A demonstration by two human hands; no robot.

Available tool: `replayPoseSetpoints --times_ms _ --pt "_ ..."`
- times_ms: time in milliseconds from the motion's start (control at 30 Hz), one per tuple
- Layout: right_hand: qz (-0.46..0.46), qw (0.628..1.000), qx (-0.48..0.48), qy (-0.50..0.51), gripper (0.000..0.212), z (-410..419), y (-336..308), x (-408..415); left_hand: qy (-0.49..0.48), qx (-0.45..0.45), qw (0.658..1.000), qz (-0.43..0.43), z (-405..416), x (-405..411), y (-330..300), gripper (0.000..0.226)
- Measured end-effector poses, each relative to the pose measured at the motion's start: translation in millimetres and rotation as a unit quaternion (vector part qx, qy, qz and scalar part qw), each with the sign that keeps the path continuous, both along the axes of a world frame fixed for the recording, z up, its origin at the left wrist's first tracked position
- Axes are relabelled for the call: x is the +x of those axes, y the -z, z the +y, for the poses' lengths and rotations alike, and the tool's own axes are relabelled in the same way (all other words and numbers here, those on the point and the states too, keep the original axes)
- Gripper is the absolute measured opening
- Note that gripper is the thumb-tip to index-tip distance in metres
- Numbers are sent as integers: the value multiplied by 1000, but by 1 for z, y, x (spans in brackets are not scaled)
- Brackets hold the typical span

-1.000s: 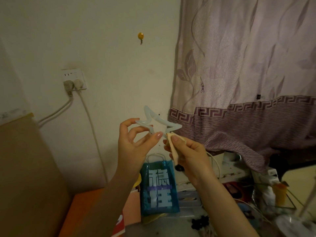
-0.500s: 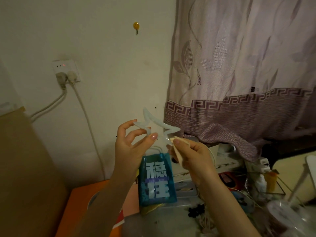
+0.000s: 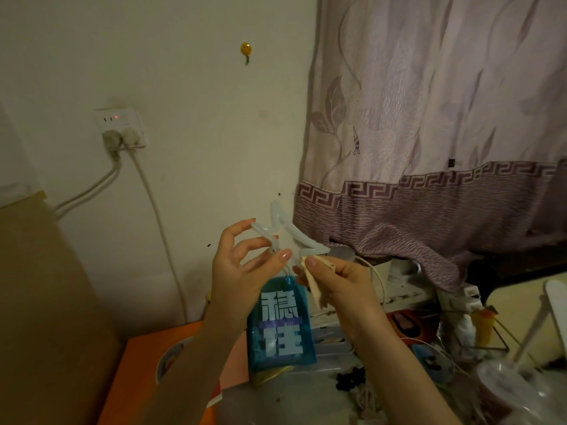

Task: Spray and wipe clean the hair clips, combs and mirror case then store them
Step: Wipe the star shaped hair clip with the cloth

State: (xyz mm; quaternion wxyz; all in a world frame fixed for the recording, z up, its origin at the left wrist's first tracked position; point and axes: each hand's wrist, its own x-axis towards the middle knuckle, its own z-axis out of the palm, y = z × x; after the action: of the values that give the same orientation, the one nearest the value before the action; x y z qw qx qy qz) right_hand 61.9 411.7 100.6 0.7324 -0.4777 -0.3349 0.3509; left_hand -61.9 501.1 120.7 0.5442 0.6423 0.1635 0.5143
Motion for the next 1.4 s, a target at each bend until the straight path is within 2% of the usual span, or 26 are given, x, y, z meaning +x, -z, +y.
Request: replayPoseSetpoints --times_ms 133,300,367,533,700,933,1067,1300,1400 --pt "-20 998 -42 44 25 -4 9 10 17 9 1000 19 8 -5 -1 65" --pt "-21 992 -83 92 25 -13 9 32 83 30 991 98 14 -12 6 70" --pt "-48 991 -85 92 28 -15 3 36 104 39 986 124 14 -13 9 72" --pt "-82 995 -52 21 31 -14 -15 44 163 35 971 173 11 -10 10 69" --pt "-114 991 -44 -60 39 -10 -24 48 203 48 952 226 13 -8 8 81" --pt "-112 986 -59 -112 45 -10 -20 52 187 40 952 237 25 -7 1 61" --pt "-98 983 -25 -156 33 -11 -15 53 172 43 956 233 26 -6 -1 57" --pt "-75 993 -7 -86 37 -11 -4 51 163 32 954 251 24 0 7 42" --pt "-45 998 -11 -48 30 -12 6 51 169 16 949 264 22 4 17 42"
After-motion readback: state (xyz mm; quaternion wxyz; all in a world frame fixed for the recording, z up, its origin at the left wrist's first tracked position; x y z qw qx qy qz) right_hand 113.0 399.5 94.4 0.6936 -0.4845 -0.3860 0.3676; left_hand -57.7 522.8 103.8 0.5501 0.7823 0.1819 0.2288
